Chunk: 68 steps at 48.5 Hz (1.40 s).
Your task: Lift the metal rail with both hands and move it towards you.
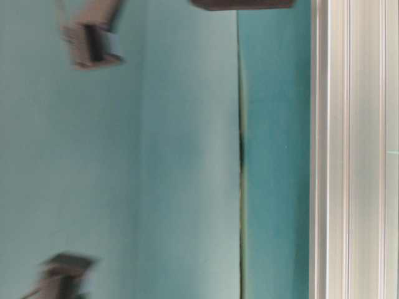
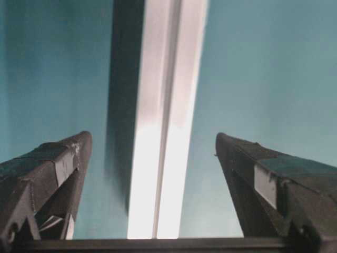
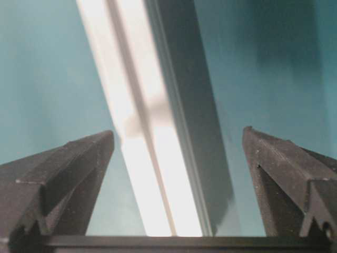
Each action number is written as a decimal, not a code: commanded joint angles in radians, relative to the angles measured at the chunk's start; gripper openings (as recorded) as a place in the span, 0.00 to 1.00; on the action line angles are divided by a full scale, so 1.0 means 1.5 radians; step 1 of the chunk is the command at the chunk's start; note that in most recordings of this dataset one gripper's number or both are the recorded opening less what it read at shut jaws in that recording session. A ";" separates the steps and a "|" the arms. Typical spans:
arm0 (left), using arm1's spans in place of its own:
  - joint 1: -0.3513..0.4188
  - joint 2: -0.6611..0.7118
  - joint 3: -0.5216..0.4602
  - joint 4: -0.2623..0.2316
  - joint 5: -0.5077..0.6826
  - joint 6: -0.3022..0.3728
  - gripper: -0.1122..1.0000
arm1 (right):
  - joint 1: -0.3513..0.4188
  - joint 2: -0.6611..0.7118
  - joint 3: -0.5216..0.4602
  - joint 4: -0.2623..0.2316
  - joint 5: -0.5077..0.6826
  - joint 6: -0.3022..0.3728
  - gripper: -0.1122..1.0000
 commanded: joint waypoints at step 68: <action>-0.004 -0.439 0.072 0.000 -0.224 -0.005 0.94 | -0.008 -0.513 0.136 -0.001 -0.260 -0.003 0.99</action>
